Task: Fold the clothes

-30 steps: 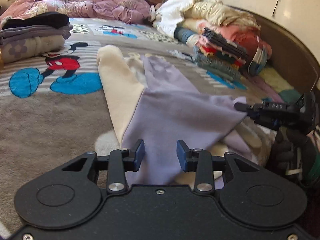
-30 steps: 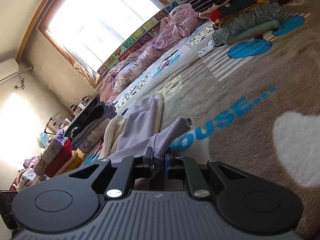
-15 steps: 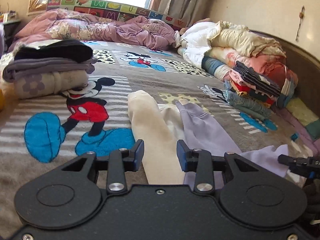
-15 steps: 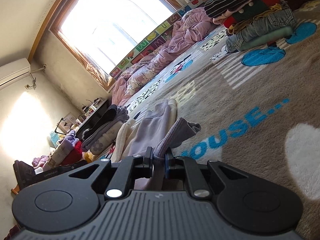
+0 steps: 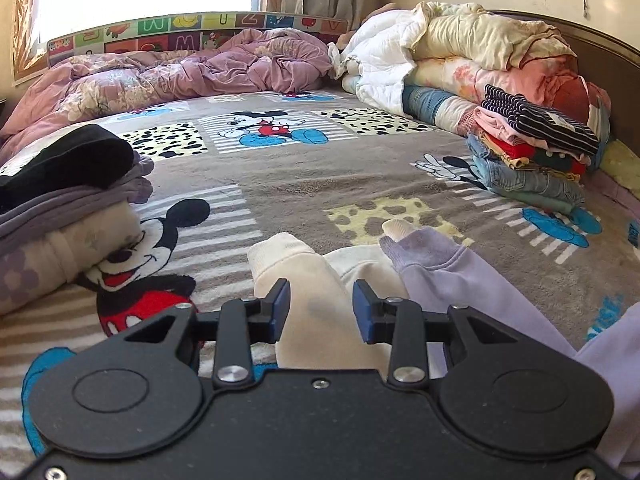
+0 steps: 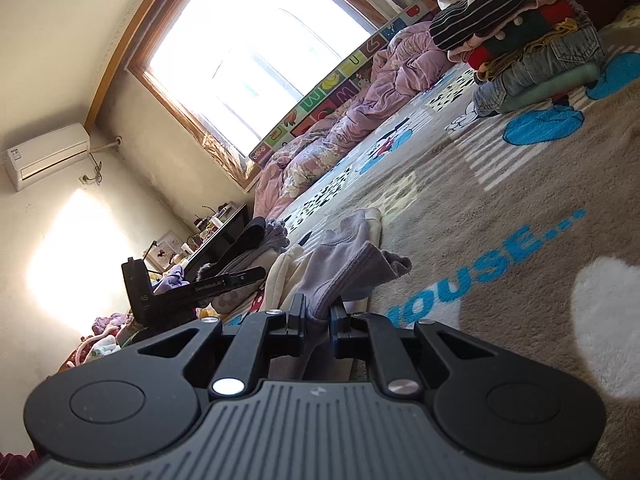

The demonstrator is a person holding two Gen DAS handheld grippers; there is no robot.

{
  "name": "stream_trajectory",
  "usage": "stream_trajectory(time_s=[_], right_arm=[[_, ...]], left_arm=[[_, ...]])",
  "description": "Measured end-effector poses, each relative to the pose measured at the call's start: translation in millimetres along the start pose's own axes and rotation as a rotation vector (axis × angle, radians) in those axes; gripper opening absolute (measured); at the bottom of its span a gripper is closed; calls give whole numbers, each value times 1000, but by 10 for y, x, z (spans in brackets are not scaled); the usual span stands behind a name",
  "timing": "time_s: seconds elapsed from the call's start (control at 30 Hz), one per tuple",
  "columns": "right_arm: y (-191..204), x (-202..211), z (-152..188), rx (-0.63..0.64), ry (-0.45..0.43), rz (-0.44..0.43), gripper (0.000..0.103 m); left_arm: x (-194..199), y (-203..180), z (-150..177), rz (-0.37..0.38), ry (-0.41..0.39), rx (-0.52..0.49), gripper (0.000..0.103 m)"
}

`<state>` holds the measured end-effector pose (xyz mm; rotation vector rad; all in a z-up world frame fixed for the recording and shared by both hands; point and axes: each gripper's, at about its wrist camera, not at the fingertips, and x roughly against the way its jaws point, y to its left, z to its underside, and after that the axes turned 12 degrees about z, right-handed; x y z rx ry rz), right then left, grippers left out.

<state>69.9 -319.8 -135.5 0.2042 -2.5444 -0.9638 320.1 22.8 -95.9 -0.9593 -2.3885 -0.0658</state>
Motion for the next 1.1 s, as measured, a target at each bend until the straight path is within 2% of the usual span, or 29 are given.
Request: stream_trajectory(time_s=[0.17,0.33,0.43,0.77,1.1], right_arm=[[-52,56,3,-30,12,-26,14],[-99,0,26,-47,35,-9,14],[-115,-31,28,-55,43,-8,14],[-32,-120,85,-51,61,-7,14],[28,-112,99,1,31,39,14]], left_arm=[[-211,23,-13,22,47,-32,34],[-452,-5,80,10,156,-73,34],[-466,42,109,19,155,-55,34],[-418,34,-85,3,54,-77,34],[-690,383,-94,29,103,43,35]])
